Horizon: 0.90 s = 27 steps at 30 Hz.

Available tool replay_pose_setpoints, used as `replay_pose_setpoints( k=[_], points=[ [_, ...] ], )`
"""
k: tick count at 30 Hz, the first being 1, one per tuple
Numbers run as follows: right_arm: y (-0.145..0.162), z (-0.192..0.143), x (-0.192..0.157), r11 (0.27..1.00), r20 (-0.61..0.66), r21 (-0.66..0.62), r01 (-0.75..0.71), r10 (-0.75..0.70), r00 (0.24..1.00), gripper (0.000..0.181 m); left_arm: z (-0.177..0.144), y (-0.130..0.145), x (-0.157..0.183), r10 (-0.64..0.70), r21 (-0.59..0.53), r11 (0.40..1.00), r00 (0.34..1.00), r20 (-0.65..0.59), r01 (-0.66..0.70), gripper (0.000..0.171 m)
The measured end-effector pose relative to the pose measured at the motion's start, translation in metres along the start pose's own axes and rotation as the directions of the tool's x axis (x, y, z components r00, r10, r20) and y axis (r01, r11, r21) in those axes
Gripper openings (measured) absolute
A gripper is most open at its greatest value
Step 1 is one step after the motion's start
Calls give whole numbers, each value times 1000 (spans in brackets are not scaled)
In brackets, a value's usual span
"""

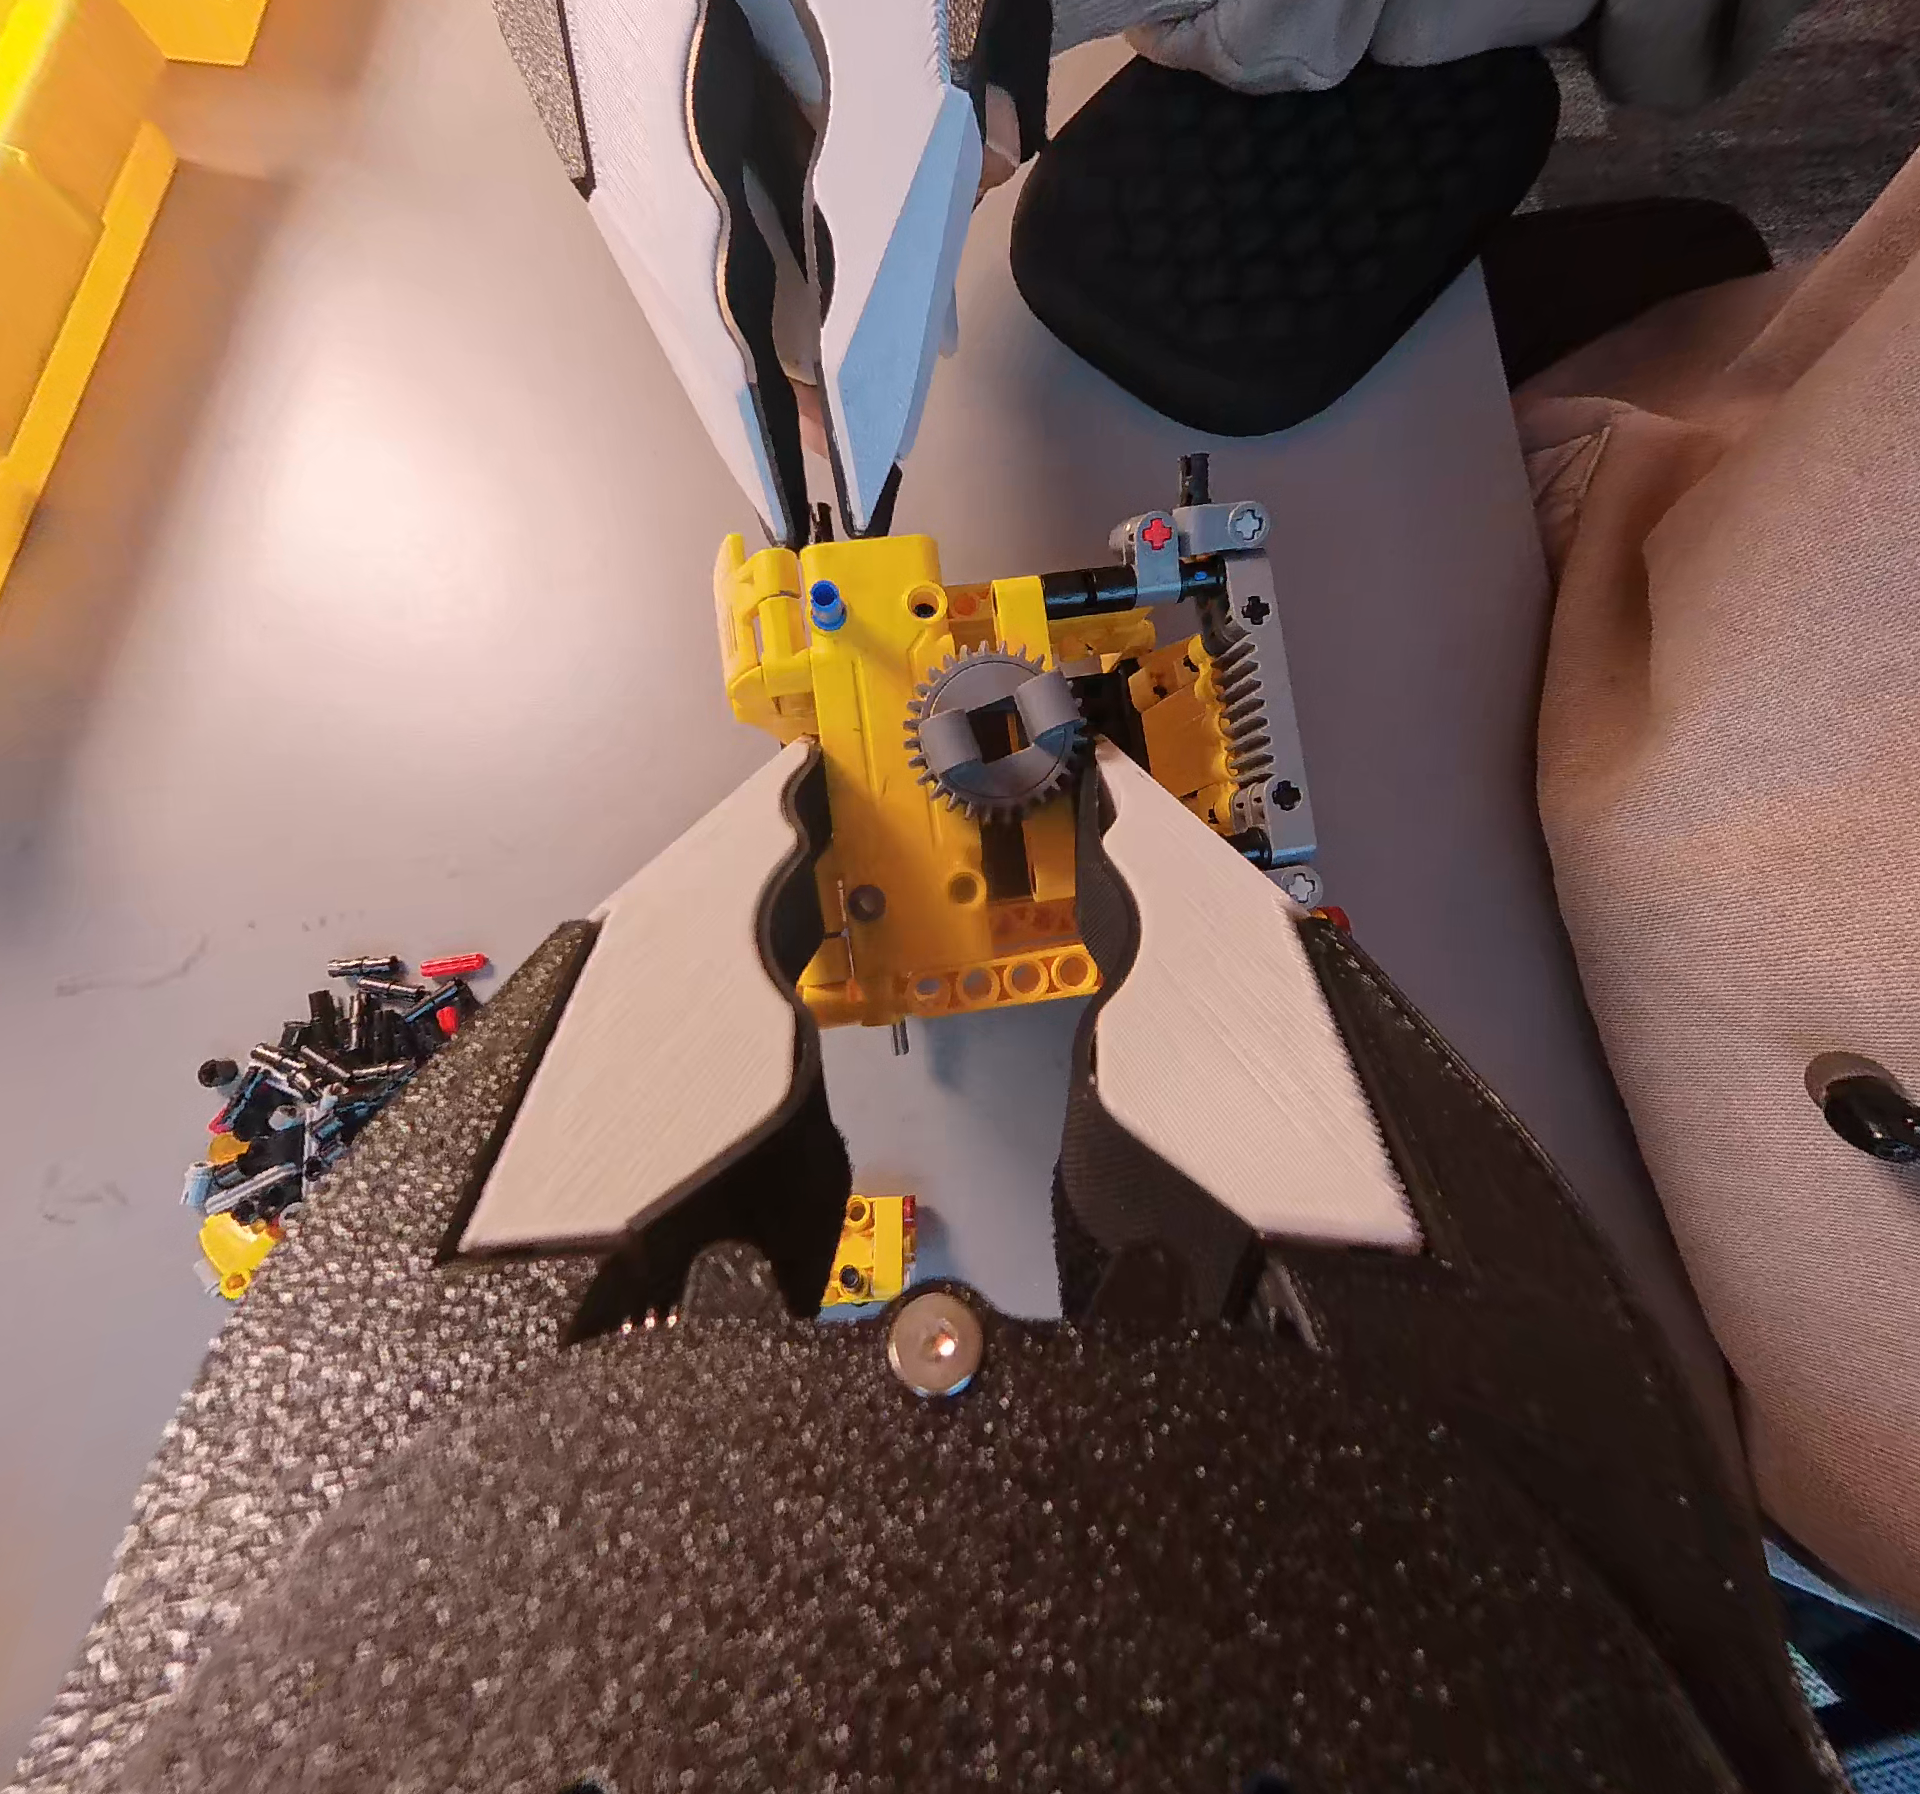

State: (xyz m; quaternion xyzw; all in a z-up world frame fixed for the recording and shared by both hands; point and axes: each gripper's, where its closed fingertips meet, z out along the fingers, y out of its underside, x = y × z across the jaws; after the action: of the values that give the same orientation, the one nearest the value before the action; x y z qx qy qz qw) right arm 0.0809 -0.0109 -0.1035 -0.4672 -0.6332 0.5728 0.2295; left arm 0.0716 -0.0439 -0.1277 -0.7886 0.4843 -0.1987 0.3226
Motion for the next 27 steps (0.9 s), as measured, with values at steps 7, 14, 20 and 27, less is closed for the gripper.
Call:
replay_pose_setpoints(
  k=[7,14,20,27],
  points=[
    [0,0,-1,998,9,14,64,-64,998,3,0,0,2,-8,11,1000,1000,-15,8,46],
    [3,-2,-8,995,39,58,79,-81,996,3,2,-2,9,-17,40,999,1000,-10,17,46],
    [6,-6,-15,994,39,71,78,-81,996,3,5,-7,15,-8,73,997,1000,-6,9,46],
    [9,-13,-18,994,28,78,74,-76,997,3,5,-7,17,-9,87,996,1000,-4,9,45]
  ],
)
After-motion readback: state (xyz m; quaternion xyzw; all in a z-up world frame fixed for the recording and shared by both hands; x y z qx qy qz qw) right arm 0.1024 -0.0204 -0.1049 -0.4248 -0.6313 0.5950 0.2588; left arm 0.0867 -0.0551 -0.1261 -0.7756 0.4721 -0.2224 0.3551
